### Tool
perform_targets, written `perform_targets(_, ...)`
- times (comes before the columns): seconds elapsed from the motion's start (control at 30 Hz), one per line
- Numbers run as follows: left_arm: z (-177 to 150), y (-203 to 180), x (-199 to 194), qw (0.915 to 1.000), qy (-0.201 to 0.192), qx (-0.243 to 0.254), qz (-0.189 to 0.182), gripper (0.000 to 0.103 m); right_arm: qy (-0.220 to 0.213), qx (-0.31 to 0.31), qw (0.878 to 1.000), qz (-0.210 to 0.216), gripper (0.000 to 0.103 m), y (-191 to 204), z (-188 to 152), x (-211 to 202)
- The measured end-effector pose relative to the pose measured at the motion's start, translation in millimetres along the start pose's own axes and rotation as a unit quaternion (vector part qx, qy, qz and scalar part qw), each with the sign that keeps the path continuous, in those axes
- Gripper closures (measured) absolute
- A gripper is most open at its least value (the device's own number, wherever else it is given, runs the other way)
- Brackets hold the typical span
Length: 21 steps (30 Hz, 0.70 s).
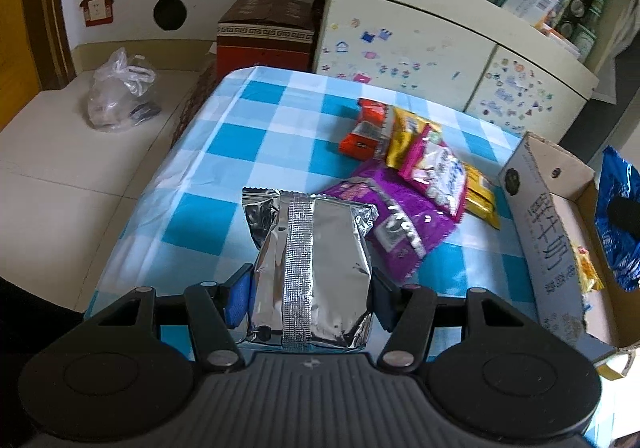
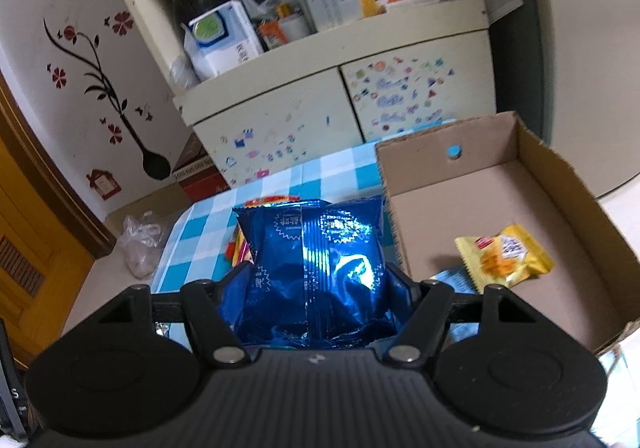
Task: Organize snacks
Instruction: 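Carry both bags over the cardboard box and open both tools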
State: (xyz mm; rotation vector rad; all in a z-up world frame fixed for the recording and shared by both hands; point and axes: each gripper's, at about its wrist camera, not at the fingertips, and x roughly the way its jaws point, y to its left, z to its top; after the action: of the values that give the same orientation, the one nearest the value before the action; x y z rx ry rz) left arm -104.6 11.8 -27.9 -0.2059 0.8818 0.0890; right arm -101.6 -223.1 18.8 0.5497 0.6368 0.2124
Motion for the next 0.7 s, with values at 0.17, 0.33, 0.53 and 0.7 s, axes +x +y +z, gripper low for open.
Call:
perform_targets(0.17, 1, -19, -7, 0.9998, -0.005, 0.013, -0.014, 0.038, -0.018, 0.022, 1.0, -0.005, 0.033, -18, 9, -14)
perform_targets(0.33, 3, -43, -14, 0.9989, -0.012, 0.029, -0.035, 0.038, -0.04, 0.042, 0.998, -0.012, 0.033, -37, 20, -29)
perform_targets(0.53, 11, -77, -21, 0.9963, -0.018, 0.044, -0.071, 0.038, -0.068, 0.068, 0.995, -0.029, 0.033, -61, 30, -47)
perform_targets(0.7, 18, -109, -22, 0.9931, -0.018, 0.05, -0.104, 0.038, -0.088, 0.096, 0.991, -0.04, 0.033, -81, 36, -59)
